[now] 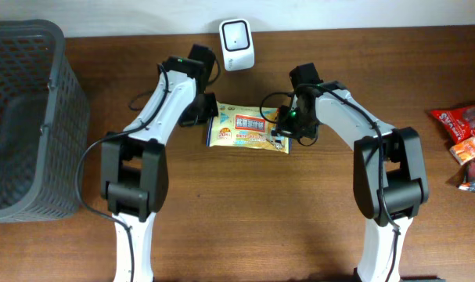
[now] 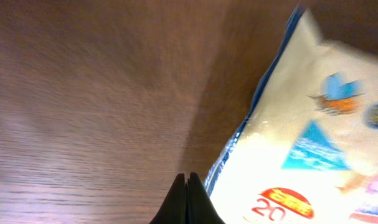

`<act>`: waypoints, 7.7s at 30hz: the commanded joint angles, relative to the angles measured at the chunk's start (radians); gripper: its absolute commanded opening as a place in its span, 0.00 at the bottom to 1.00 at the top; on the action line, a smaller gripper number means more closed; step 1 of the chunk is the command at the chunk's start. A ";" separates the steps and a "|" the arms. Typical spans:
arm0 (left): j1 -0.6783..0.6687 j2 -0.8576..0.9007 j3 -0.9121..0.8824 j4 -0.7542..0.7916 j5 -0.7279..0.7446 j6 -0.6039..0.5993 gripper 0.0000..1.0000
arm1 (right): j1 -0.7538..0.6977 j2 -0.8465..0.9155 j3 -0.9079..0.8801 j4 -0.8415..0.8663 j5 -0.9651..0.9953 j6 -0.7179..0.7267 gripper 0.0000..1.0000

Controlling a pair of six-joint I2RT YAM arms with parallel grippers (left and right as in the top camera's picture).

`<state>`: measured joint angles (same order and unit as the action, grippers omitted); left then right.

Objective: Scan the item barcode

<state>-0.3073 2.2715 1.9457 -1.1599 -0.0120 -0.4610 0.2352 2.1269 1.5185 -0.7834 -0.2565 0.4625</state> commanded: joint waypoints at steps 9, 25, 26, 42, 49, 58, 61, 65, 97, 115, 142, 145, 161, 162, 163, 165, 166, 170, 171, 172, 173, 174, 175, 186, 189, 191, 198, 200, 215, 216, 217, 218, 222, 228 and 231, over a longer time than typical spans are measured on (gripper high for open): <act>0.004 0.105 0.032 0.132 0.063 0.007 0.97 | -0.034 -0.032 0.043 -0.087 -0.002 -0.119 0.95; 0.029 0.133 0.107 0.013 0.354 0.232 0.00 | -0.033 0.038 0.040 0.011 -0.003 -0.118 0.99; 0.051 0.072 0.188 -0.063 0.266 0.232 0.00 | -0.033 0.035 0.042 -0.012 -0.007 -0.118 0.99; 0.003 -0.326 0.090 -0.229 -0.593 0.114 0.00 | -0.117 -0.162 0.071 -0.257 0.117 -0.118 0.99; -0.257 -0.136 0.082 -0.081 -0.228 0.057 0.00 | -0.096 -0.359 0.071 -0.415 0.201 -0.118 0.99; -0.237 -0.140 0.274 -0.052 0.177 0.082 0.99 | -0.119 -0.359 0.071 -0.441 0.187 -0.114 0.99; -0.107 -0.140 0.353 -0.153 0.021 0.095 0.86 | -0.116 -0.358 0.069 -0.373 0.040 -0.116 0.99; 0.075 -0.122 0.312 -0.180 -0.126 0.095 0.14 | -0.014 -0.341 -0.017 -0.099 -0.031 -0.113 0.87; 0.027 0.171 0.273 -0.127 -0.043 0.095 0.36 | 0.243 0.090 0.163 -0.097 0.032 0.124 0.59; 0.026 0.170 0.483 -0.451 -0.089 0.095 0.79 | 0.119 -0.079 0.158 -0.187 0.099 0.005 0.94; 0.024 0.272 0.476 -0.241 0.015 0.153 0.99 | 0.117 -0.123 0.156 -0.238 0.188 -0.010 0.98; 0.098 0.319 0.476 -0.209 0.306 0.278 0.99 | 0.117 -0.123 0.155 -0.238 0.191 -0.010 0.99; 0.088 0.380 0.495 -0.447 0.195 0.315 0.00 | 0.118 -0.123 0.155 -0.225 0.190 -0.010 0.99; 0.088 0.380 0.498 -0.450 0.193 0.316 0.00 | 0.118 -0.123 0.155 -0.223 0.190 -0.010 0.99; 0.088 0.380 0.498 -0.443 0.174 0.316 0.00 | 0.118 -0.123 0.155 -0.222 0.190 -0.010 0.99; 0.088 0.380 0.498 -0.423 0.091 0.317 0.07 | 0.118 -0.122 0.153 -0.214 0.182 0.023 0.99; 0.088 0.380 0.498 -0.410 0.058 0.317 0.09 | 0.119 -0.122 0.139 -0.190 0.183 0.044 1.00; 0.088 0.380 0.498 -0.284 0.015 0.328 0.13 | 0.119 -0.122 0.008 0.041 0.182 0.050 0.96; 0.088 0.380 0.498 -0.280 0.015 0.328 0.18 | 0.119 -0.122 -0.010 0.062 0.182 0.050 0.96; 0.088 0.380 0.498 -0.300 0.015 0.328 0.24 | 0.119 -0.122 -0.010 0.068 0.182 0.039 0.96; 0.088 0.380 0.504 -0.324 0.016 0.327 0.24 | 0.119 -0.122 -0.010 0.071 0.182 0.039 0.96; 0.088 0.380 0.522 -0.361 0.016 0.327 0.23 | 0.119 -0.122 -0.010 0.074 0.182 0.039 0.96; 0.088 0.379 0.548 -0.396 0.017 0.327 0.24 | 0.119 -0.122 -0.010 0.074 0.178 0.039 0.96; 0.127 0.321 0.708 -0.529 0.071 0.290 0.25 | 0.150 -0.122 -0.010 0.102 0.020 -0.009 0.29; 0.148 0.321 0.706 -0.529 0.085 0.290 0.00 | 0.213 -0.122 -0.010 0.134 0.028 0.018 0.15; 0.135 0.321 0.706 -0.529 0.148 0.290 0.00 | 0.244 -0.115 -0.015 0.161 0.036 0.086 0.08; 0.089 0.321 0.706 -0.529 0.111 0.290 0.00 | 0.182 0.020 -0.025 0.152 0.113 0.148 0.04; 0.088 0.321 0.706 -0.529 0.092 0.290 0.00 | 0.140 0.009 0.001 0.134 0.040 0.009 0.07; 0.090 0.336 0.703 -0.484 0.173 0.330 0.99 | 0.087 -0.141 0.105 -0.237 0.084 -0.166 0.99; 0.101 0.344 0.703 -0.484 0.174 0.344 0.99 | 0.066 -0.141 0.105 -0.250 0.084 -0.167 0.99; 0.119 0.357 0.702 -0.484 0.178 0.344 0.99 | 0.036 -0.141 0.105 -0.266 0.084 -0.167 0.99; 0.143 0.379 0.700 -0.488 0.226 0.372 0.99 | 0.008 -0.141 0.105 -0.281 0.084 -0.166 0.99; 0.172 0.436 0.624 -0.486 0.531 0.572 0.96 | -0.020 -0.141 0.095 -0.282 0.084 -0.167 0.99; 0.098 0.465 0.467 -0.348 0.554 0.571 0.36 | -0.020 -0.141 0.095 -0.275 0.084 -0.166 0.99; 0.099 0.465 0.450 -0.341 0.466 0.549 0.00 | -0.019 -0.141 0.095 -0.269 0.084 -0.166 0.99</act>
<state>-0.2039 2.6999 2.4245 -1.5051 0.5694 0.0883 0.2111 1.9759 1.6127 -1.0584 -0.1814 0.3058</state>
